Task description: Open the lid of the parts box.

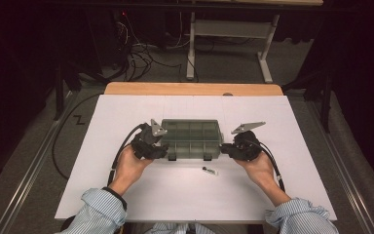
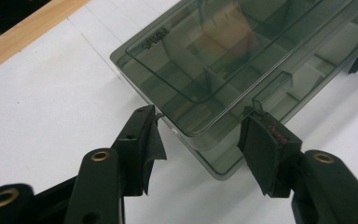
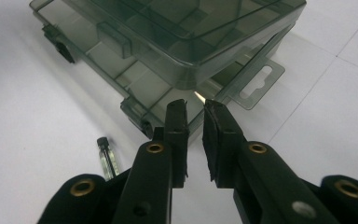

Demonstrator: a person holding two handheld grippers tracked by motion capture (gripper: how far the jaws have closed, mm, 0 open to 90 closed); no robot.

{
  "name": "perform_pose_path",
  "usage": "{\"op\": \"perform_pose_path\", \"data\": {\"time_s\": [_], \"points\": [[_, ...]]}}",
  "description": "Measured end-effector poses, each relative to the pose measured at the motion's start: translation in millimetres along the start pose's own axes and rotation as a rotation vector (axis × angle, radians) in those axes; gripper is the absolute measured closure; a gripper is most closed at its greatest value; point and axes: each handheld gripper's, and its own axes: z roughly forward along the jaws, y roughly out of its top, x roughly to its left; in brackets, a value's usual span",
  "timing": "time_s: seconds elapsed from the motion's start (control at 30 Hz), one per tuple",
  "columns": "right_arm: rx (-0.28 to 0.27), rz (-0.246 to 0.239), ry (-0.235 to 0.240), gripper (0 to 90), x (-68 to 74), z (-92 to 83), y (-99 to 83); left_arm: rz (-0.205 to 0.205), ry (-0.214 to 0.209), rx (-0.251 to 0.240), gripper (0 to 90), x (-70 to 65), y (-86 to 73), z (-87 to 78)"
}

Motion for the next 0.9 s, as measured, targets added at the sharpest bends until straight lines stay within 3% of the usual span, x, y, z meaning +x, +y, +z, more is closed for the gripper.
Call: {"op": "perform_pose_path", "data": {"time_s": [0.33,0.63,0.9], "points": [[0.012,0.114,-0.02,76.7,-11.2,10.8,14.1,-0.048,-0.023,-0.048,46.2,7.8,7.8,-4.0],[0.04,0.155,-0.05,74.9,-16.5,18.9,23.3,-0.094,-0.043,-0.083,46.2,15.5,12.9,-6.2],[0.079,0.175,-0.056,73.2,-21.0,27.1,31.7,-0.076,-0.012,-0.102,46.2,15.9,17.1,-8.2]]}}
